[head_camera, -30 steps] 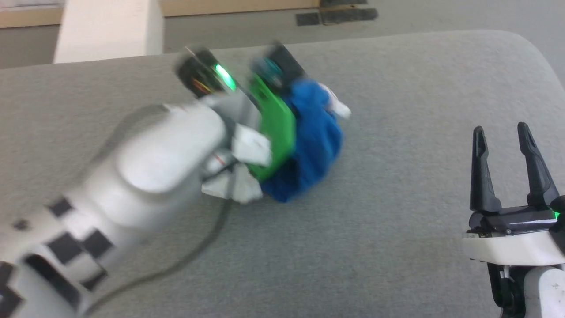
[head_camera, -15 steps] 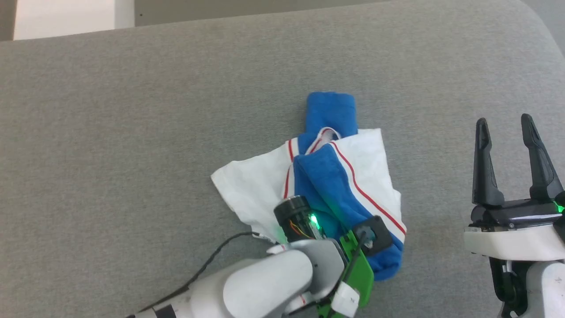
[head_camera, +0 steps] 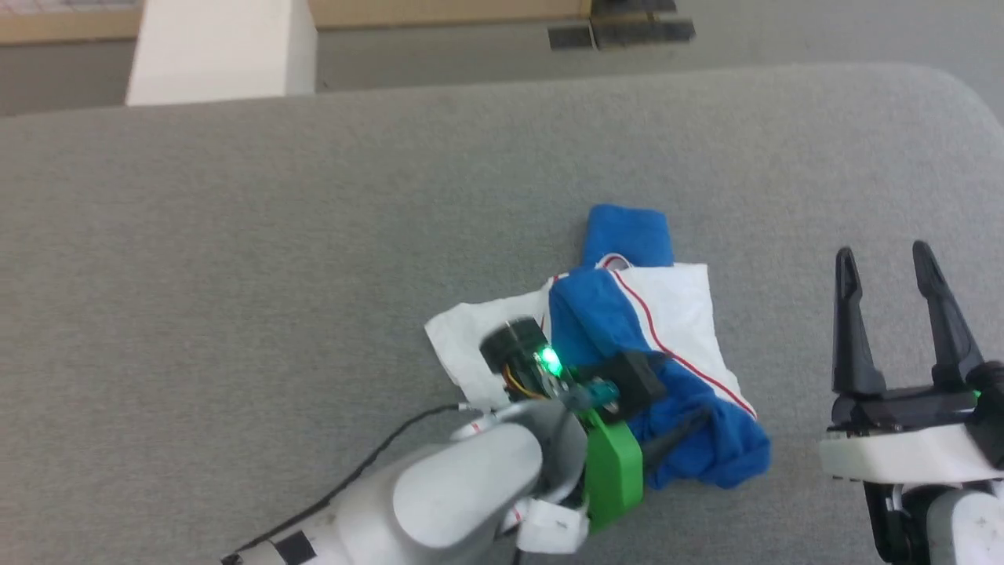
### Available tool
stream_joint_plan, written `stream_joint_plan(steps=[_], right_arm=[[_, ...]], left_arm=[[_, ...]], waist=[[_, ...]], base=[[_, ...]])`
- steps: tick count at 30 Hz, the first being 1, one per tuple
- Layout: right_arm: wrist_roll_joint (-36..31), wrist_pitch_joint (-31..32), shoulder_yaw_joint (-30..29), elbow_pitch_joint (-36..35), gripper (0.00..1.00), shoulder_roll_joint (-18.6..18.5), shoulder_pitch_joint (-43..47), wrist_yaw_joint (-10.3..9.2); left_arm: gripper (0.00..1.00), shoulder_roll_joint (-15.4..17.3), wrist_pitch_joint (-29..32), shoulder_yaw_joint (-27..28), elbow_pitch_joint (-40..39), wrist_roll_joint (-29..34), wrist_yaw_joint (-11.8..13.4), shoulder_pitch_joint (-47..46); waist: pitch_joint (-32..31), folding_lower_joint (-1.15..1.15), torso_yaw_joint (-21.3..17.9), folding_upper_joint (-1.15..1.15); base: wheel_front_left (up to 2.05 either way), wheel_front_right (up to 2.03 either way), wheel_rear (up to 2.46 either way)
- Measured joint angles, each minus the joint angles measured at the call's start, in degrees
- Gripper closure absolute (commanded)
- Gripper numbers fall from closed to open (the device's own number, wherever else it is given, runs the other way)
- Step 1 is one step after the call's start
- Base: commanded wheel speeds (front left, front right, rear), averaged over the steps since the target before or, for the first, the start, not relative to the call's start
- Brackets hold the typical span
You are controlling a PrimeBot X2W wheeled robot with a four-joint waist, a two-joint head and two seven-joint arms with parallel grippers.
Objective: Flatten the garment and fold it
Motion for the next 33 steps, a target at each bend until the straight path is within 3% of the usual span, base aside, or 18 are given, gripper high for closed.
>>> stream_joint_plan(steps=[5, 10, 11, 13, 18, 24, 33], right_arm=[[-0.26, 0.0, -0.32, 0.35, 0.0, 0.01, 1.97, 0.0], [-0.26, 0.0, -0.59, 0.4, 0.0, 0.01, 3.39, -0.01], [-0.25, 0.0, -0.8, 0.37, 0.0, 0.02, 3.84, -0.01], [-0.25, 0.0, -0.98, 0.37, 0.0, 0.01, 4.2, -0.01], [-0.23, 0.0, -1.22, 0.43, 0.0, 0.02, 4.27, -0.01], [-0.21, 0.0, -1.77, 0.64, 0.0, 0.01, 4.44, -0.01], [0.55, 0.0, -2.31, 1.74, 0.0, 0.01, 5.66, -0.01]], left_arm=[[0.0, 0.22, -9.01, 5.02, 0.74, 0.48, 5.26, -0.27], [0.0, 1.78, -12.27, 10.94, 0.18, 0.47, 10.63, 0.67], [0.0, 3.56, -12.6, 15.9, -2.1, 0.89, 14.12, 2.54], [0.0, 4.82, -12.67, 19.94, -5.31, 2.65, 16.52, 4.46], [0.0, 7.22, -12.89, 30.15, -11.62, 6.77, 19.9, 12.73], [0.0, 7.47, -12.9, 42.33, -16.6, 10.02, 20.43, 23.41], [0.0, 3.45, -12.9, 55.95, -19.08, 15.05, 14.86, 36.37]], waist=[[-3.66, 0.0, 1.58, 0.0], [-6.4, 0.0, 3.27, 0.0], [-7.54, 0.0, 4.38, 0.0], [-8.0, 0.0, 4.99, 0.0], [-8.76, 0.0, 5.89, 0.0], [-9.41, 0.0, 6.27, 0.0], [-10.03, 0.0, 6.83, 0.0]], base=[[0.0, 0.0, 0.0], [0.0, 0.0, 0.0], [0.0, 0.0, 0.0], [0.0, 0.0, 0.0], [0.0, 0.0, 0.0], [0.0, 0.0, 0.0], [0.0, 0.0, 0.0]])
